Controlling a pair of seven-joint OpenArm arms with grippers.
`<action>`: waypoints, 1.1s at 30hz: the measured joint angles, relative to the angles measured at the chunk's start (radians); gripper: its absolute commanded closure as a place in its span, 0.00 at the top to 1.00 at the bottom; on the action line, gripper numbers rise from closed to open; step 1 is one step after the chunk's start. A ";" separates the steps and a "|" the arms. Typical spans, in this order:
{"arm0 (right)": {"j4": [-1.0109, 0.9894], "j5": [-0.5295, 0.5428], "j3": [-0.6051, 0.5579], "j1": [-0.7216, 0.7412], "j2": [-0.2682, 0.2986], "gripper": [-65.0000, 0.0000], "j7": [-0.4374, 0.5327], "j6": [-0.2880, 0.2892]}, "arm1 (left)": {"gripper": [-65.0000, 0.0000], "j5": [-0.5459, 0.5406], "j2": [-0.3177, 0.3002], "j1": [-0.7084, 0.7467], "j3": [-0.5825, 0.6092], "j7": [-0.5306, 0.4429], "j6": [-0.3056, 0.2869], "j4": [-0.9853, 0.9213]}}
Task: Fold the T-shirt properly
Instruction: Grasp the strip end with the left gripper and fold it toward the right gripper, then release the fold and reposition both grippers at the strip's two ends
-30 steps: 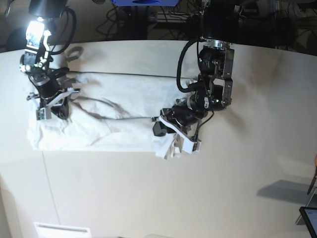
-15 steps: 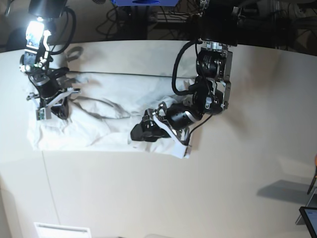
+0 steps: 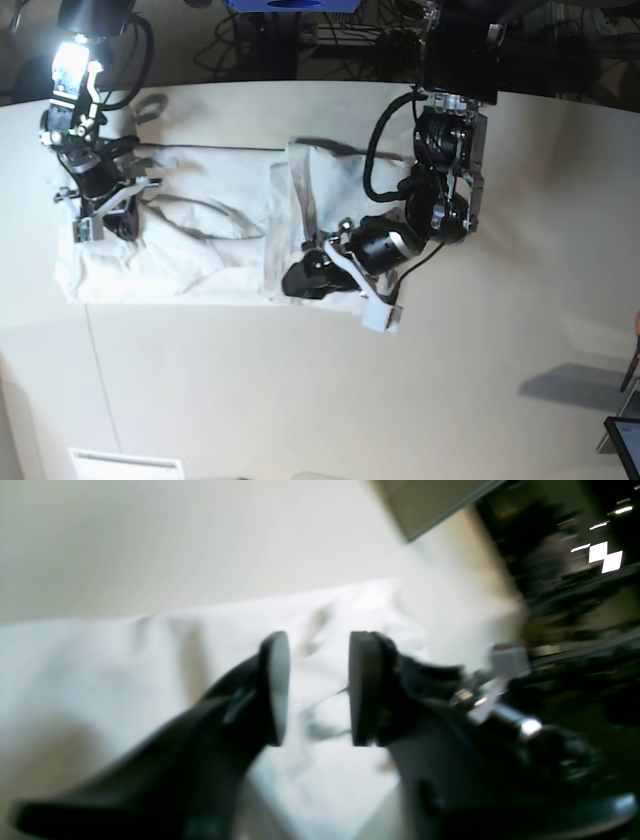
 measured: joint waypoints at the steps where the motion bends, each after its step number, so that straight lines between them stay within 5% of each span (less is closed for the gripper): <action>1: 0.000 0.000 0.000 0.000 0.000 0.03 0.000 0.000 | 0.00 0.034 -0.018 0.021 -0.001 0.006 0.000 0.012; 6: 0.000 0.000 0.000 0.000 0.000 0.03 0.000 0.000 | 0.00 0.231 -0.045 0.096 0.000 0.009 0.010 0.058; 10: 0.000 0.000 0.000 0.000 0.000 0.03 0.000 0.000 | 0.00 0.381 -0.034 0.130 0.004 0.011 0.089 0.060; 16: 0.000 0.000 0.000 0.000 0.000 0.03 0.000 0.000 | 0.00 0.540 -0.002 0.127 0.001 0.005 0.098 0.063; 26: 0.000 0.000 0.000 0.001 0.000 0.04 0.000 0.000 | 0.00 0.563 -0.005 0.111 -0.002 0.002 0.098 0.111; 33: 0.002 0.000 0.000 0.000 0.000 0.04 0.000 0.000 | 0.00 0.615 -0.005 0.081 -0.002 -0.060 0.094 -0.049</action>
